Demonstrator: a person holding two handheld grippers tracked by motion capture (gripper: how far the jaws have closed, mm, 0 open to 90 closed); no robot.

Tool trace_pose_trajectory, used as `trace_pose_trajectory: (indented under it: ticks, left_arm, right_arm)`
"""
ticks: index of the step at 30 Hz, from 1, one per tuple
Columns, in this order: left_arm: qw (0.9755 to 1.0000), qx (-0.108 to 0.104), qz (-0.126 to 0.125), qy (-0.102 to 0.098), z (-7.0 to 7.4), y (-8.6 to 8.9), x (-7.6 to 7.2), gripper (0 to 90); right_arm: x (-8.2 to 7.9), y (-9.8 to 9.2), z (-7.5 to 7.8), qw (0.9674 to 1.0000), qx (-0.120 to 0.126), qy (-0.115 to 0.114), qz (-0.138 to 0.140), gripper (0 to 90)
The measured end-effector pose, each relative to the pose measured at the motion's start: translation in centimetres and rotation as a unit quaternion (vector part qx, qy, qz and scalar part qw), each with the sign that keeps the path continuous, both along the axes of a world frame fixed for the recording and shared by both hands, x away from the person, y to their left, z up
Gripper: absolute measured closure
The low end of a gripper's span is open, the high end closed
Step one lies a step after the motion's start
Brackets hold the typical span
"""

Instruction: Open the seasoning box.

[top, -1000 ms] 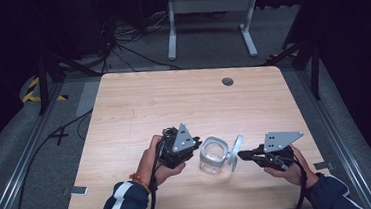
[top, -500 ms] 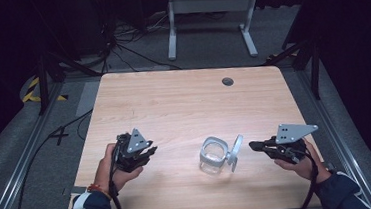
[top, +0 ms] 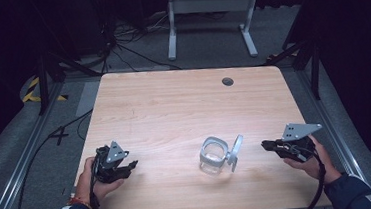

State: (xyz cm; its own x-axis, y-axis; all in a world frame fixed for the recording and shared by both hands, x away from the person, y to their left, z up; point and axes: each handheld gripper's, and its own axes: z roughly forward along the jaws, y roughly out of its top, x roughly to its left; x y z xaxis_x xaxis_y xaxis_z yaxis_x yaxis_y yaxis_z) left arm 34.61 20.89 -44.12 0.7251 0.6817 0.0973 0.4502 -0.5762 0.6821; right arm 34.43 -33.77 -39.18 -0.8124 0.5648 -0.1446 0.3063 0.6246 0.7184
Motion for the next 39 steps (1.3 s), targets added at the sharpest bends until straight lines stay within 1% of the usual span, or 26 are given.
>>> trace_pose_trajectory:
  ticks: [1,3,6,7,8,9,10,11,12,13,14,15,16,17,18,19,20,22,24,25,26,27,28,30,34,39]
  left_arm:
    - [1.0000,0.001,0.003,0.003,-0.2,0.2,0.0,50.4]
    - [0.9998,-0.010,0.006,0.015,-0.6,0.5,-0.1,48.2]
    - [0.9998,-0.006,0.008,0.018,-1.3,0.8,0.0,44.6]
    - [0.9996,-0.011,0.014,0.023,-1.5,0.9,-0.1,44.3]
    - [0.9996,-0.011,0.014,0.023,-1.5,0.9,-0.1,43.6]
    - [0.9995,-0.014,0.018,0.021,-1.9,0.9,-0.1,43.6]
    - [0.9993,-0.018,0.018,0.026,-2.1,0.8,-0.2,41.6]
    - [0.9994,-0.015,0.015,0.027,-2.3,0.8,-0.2,40.5]
    - [0.9993,-0.015,0.021,0.029,-2.4,0.7,-0.3,38.8]
    - [0.9993,-0.012,0.020,0.030,-2.5,0.7,-0.3,35.8]
    - [0.9990,-0.015,0.022,0.035,-2.6,0.7,-0.3,35.7]
    - [0.9989,-0.020,0.026,0.034,-2.7,0.7,-0.3,33.8]
    - [0.9990,-0.019,0.025,0.033,-2.8,0.7,-0.3,32.4]
    - [0.9987,-0.025,0.027,0.034,-2.9,0.7,-0.3,31.2]
    - [0.9985,-0.029,0.028,0.037,-3.1,0.7,-0.4,29.9]
    - [0.9985,-0.026,0.025,0.040,-3.1,0.7,-0.4,29.0]
    - [0.9981,-0.032,0.027,0.044,-3.2,0.8,-0.5,28.2]
    - [0.9976,-0.042,0.030,0.046,-3.4,1.0,-0.5,26.7]
    - [0.9975,-0.047,0.033,0.041,-3.5,1.0,-0.4,23.9]
    - [0.9976,-0.047,0.039,0.032,-3.6,1.0,-0.4,23.9]
    - [0.9972,-0.050,0.043,0.034,-3.7,0.8,-0.5,22.9]
    - [0.9972,-0.052,0.042,0.035,-3.8,0.7,-0.5,20.5]
    - [0.9972,-0.055,0.041,0.030,-3.9,0.7,-0.5,17.8]
    - [0.9979,-0.048,0.035,0.024,-3.9,0.7,-0.4,15.1]
    - [0.9978,-0.052,0.035,0.020,-4.0,0.6,-0.3,14.5]
    - [0.9980,-0.049,0.034,0.022,-4.0,0.7,-0.3,14.4]
  right_arm:
    - [-0.1,-0.3,-0.3,1.0000,-0.005,0.000,-0.005,84.9]
    - [-0.3,-0.7,-0.7,0.9999,-0.010,0.005,-0.011,83.6]
    - [-0.6,-1.5,-1.4,0.9997,-0.014,0.005,-0.020,82.0]
    - [-0.7,-1.8,-1.6,0.9997,-0.014,0.006,-0.021,81.4]
    - [-0.7,-1.8,-1.6,0.9997,-0.014,0.006,-0.021,81.4]
    - [-0.8,-2.0,-1.8,0.9995,-0.015,0.009,-0.025,80.1]
    - [-1.0,-2.5,-2.1,0.9993,-0.017,0.010,-0.030,77.3]
    - [-1.1,-3.0,-2.4,0.9992,-0.014,0.012,-0.036,75.5]
    - [-1.2,-3.3,-2.6,0.9989,-0.011,0.016,-0.042,73.3]
    - [-1.3,-3.7,-2.8,0.9987,-0.010,0.014,-0.048,70.3]
    - [-1.4,-4.0,-3.1,0.9984,-0.007,0.014,-0.054,67.8]
    - [-1.6,-4.5,-3.3,0.9983,0.005,0.015,-0.056,63.9]
    - [-1.7,-4.8,-3.5,0.9982,0.010,0.014,-0.057,59.0]
    - [-1.9,-5.1,-3.8,0.9981,0.012,0.012,-0.059,55.1]
    - [-2.0,-5.3,-4.0,0.9978,0.015,0.010,-0.063,52.6]
    - [-2.1,-5.7,-4.3,0.9974,0.018,0.011,-0.069,51.0]
    - [-2.2,-6.0,-4.6,0.9970,0.022,0.014,-0.073,48.3]
    - [-2.3,-6.4,-5.2,0.9961,0.026,0.018,-0.082,44.5]
    - [-2.4,-6.7,-5.5,0.9955,0.028,0.020,-0.088,42.9]
    - [-2.4,-6.9,-5.8,0.9947,0.031,0.022,-0.095,40.5]
    - [-2.5,-7.2,-6.2,0.9941,0.035,0.024,-0.100,39.1]
    - [-2.5,-7.3,-6.4,0.9936,0.038,0.028,-0.103,39.0]
    - [-2.6,-7.5,-6.6,0.9929,0.041,0.032,-0.107,38.0]
    - [-2.8,-7.7,-7.1,0.9927,0.036,0.035,-0.109,34.3]
    - [-3.0,-8.3,-7.4,0.9913,0.053,0.030,-0.117,32.4]
    - [-3.1,-8.2,-7.5,0.9910,0.053,0.029,-0.120,31.7]
